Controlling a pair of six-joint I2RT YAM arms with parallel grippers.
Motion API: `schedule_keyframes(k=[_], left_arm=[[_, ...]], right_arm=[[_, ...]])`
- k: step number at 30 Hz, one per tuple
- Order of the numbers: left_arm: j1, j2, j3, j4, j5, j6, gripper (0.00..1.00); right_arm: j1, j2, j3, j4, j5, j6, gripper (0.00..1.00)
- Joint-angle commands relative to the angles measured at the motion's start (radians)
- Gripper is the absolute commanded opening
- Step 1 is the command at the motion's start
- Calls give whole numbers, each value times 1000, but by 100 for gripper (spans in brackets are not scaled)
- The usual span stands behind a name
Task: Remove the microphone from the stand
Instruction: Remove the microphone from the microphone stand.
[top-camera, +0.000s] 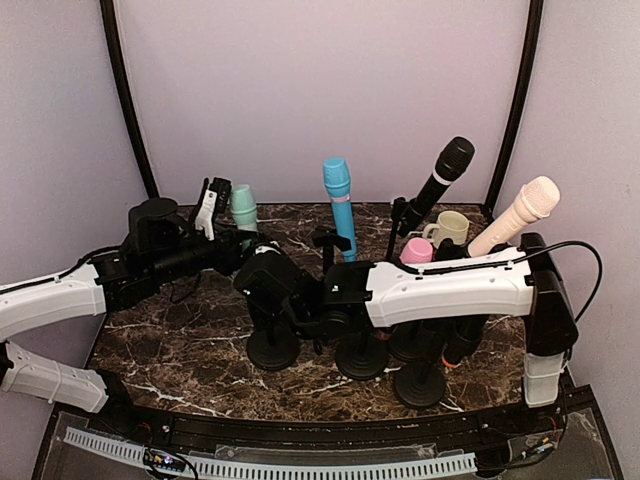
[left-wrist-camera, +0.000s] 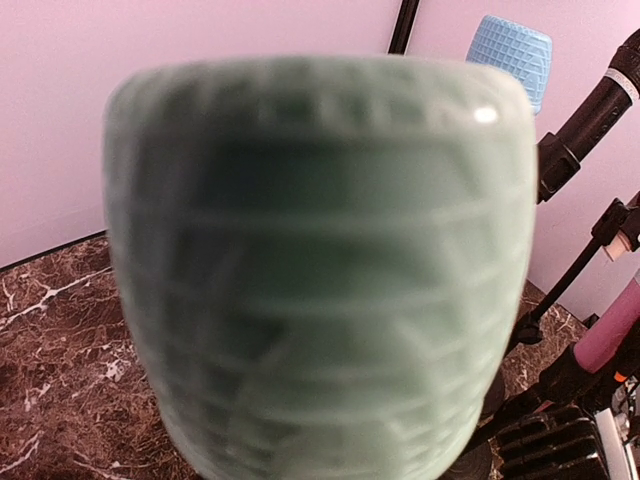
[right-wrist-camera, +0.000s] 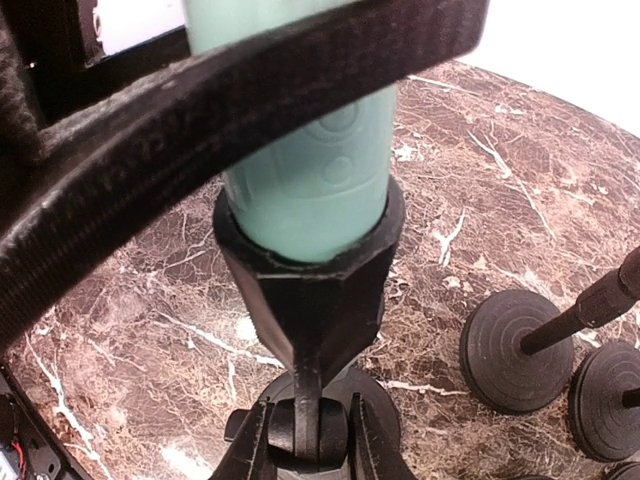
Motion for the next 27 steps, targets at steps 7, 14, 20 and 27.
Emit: schedule_keyframes(k=[7, 14, 20, 27], left_arm=[[35, -64, 23, 162, 14, -23, 0], [39, -80, -13, 232, 74, -26, 0], [40, -105, -64, 291, 119, -21, 0], [41, -117, -65, 300, 101, -38, 0]], right_arm=[[0, 7, -35, -117, -27, -12, 0], [0, 18, -55, -107, -71, 10, 0], [0, 19, -72, -97, -92, 18, 0], [1, 25, -73, -94, -107, 15, 0]])
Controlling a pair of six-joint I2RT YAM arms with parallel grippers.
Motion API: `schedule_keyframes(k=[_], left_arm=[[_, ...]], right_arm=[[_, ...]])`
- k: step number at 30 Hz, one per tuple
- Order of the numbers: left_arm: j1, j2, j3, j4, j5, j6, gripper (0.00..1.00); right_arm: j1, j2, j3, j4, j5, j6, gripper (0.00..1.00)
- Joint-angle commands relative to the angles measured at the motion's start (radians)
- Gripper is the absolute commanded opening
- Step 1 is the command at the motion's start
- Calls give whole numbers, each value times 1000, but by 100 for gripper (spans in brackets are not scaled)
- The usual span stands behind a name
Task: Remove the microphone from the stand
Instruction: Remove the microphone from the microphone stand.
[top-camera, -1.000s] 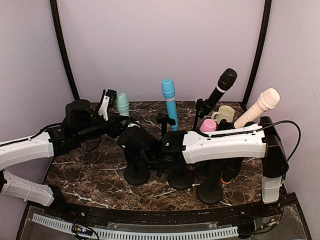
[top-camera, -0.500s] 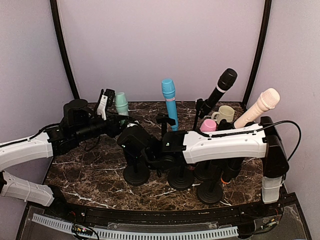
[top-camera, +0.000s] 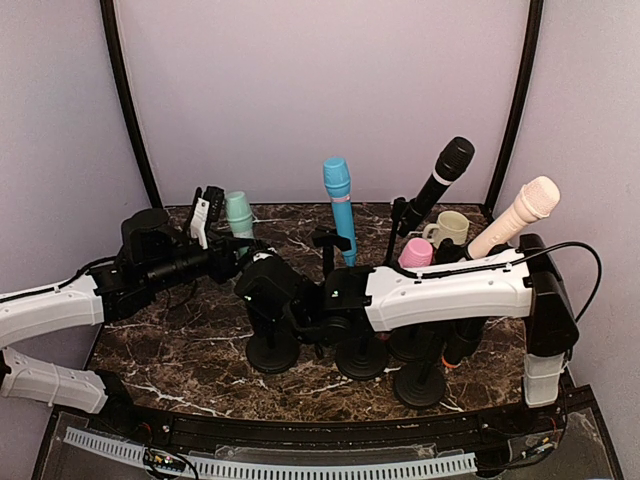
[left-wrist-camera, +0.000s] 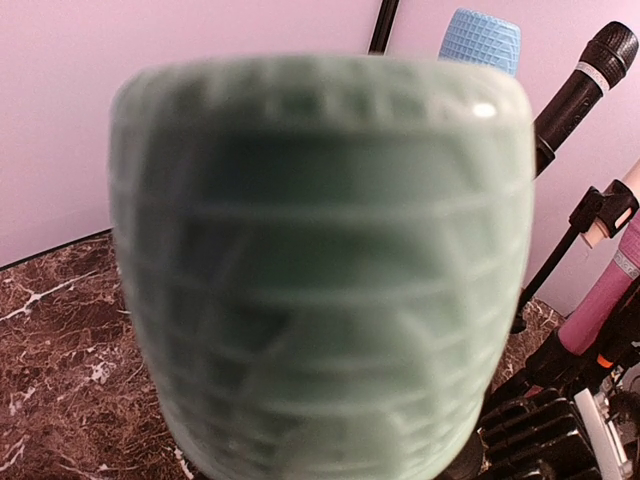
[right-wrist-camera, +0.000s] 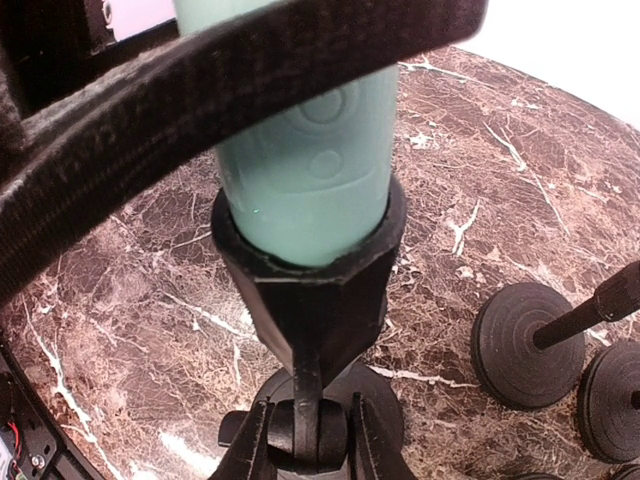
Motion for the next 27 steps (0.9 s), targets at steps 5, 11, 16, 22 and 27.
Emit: schedule_keyframes(k=[5, 11, 16, 22, 27], left_arm=[[15, -67, 48, 208, 1, -33, 0], [21, -64, 58, 226, 30, -32, 0], [33, -52, 66, 240, 60, -49, 0], [44, -28, 95, 226, 54, -84, 0], [49, -5, 138, 175, 41, -93, 0]], right_arm=[[0, 30, -53, -108, -74, 38, 0], [1, 30, -53, -108, -77, 40, 0], [2, 15, -81, -96, -79, 55, 0], [3, 2, -95, -97, -72, 50, 0], [4, -4, -104, -90, -76, 34, 0]])
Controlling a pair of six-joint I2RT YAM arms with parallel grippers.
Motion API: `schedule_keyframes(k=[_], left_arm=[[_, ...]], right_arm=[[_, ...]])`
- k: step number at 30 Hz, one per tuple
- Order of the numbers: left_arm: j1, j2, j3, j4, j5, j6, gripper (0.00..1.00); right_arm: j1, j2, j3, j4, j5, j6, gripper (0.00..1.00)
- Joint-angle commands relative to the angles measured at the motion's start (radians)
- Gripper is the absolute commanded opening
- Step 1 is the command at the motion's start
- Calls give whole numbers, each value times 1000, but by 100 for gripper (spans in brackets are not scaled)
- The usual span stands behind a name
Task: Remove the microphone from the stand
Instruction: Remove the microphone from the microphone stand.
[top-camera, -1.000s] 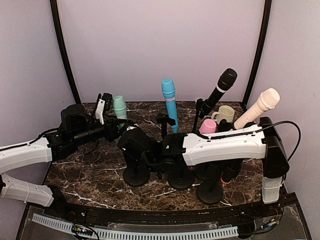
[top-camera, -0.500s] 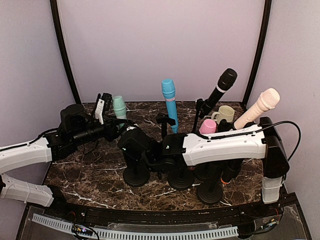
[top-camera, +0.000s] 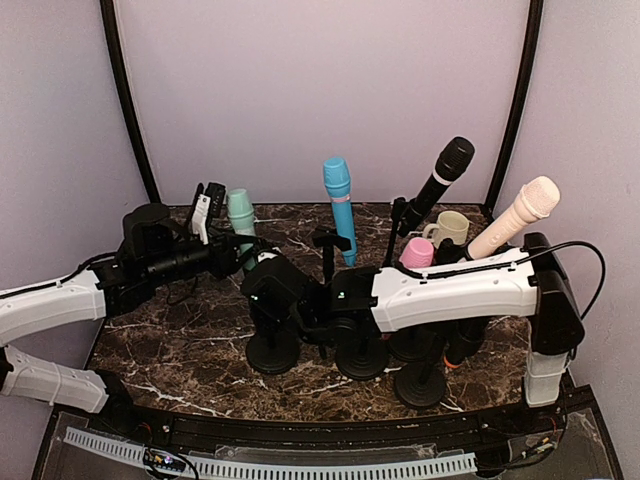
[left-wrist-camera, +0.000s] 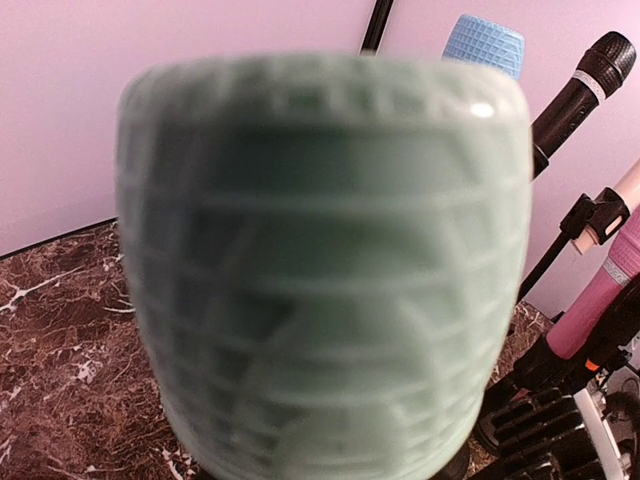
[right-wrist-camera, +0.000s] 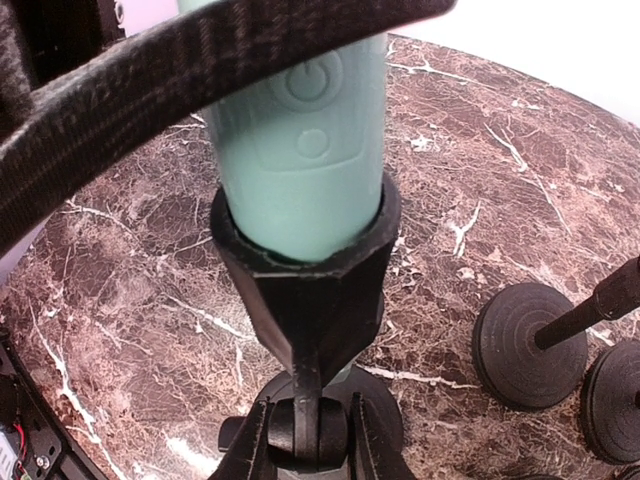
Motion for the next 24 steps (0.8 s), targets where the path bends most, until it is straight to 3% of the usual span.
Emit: schedule_keyframes(k=[1, 24], left_arm=[[21, -18, 121, 173, -9, -63, 0], [60, 30, 188, 114, 17, -53, 0]], right_arm=[[5, 24, -53, -139, -68, 28, 0], [8, 56, -10, -170, -85, 1, 0]])
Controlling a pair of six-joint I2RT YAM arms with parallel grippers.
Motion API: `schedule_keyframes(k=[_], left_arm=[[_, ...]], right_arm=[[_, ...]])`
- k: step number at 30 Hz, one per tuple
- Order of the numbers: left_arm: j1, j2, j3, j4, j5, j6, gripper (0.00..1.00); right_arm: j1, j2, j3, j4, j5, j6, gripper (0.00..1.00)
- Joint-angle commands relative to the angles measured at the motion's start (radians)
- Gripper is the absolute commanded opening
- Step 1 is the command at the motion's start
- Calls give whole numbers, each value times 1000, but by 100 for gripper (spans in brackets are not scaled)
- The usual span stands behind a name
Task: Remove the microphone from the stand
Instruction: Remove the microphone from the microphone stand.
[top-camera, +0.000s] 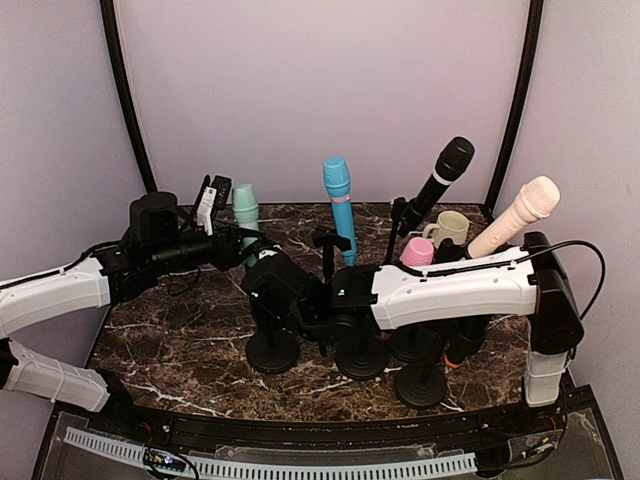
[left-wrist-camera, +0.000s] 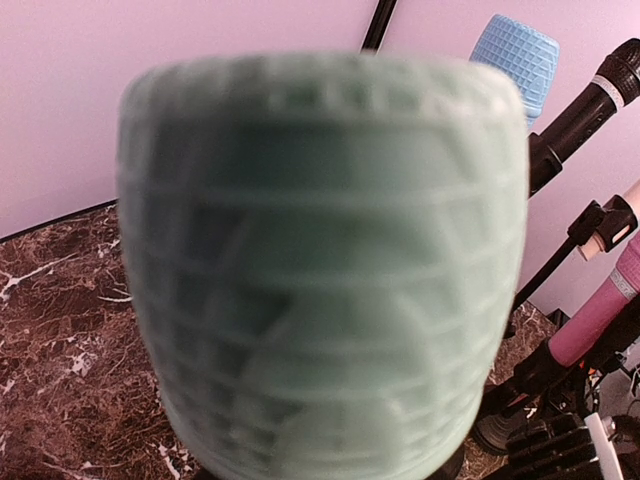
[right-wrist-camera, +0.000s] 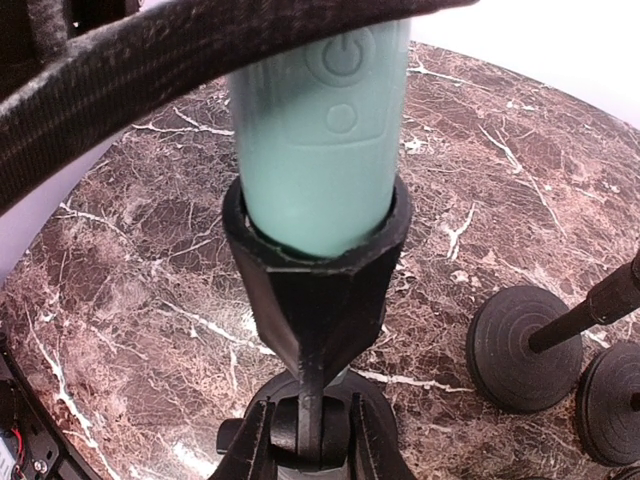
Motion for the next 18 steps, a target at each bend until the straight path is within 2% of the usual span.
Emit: schedule_keyframes(k=[1, 18], left_arm=[[32, -33, 97, 202, -22, -38, 0], [64, -29, 106, 206, 32, -35, 0]], right_arm=[[12, 58, -12, -167, -86, 4, 0], [13, 60, -5, -180, -88, 3, 0]])
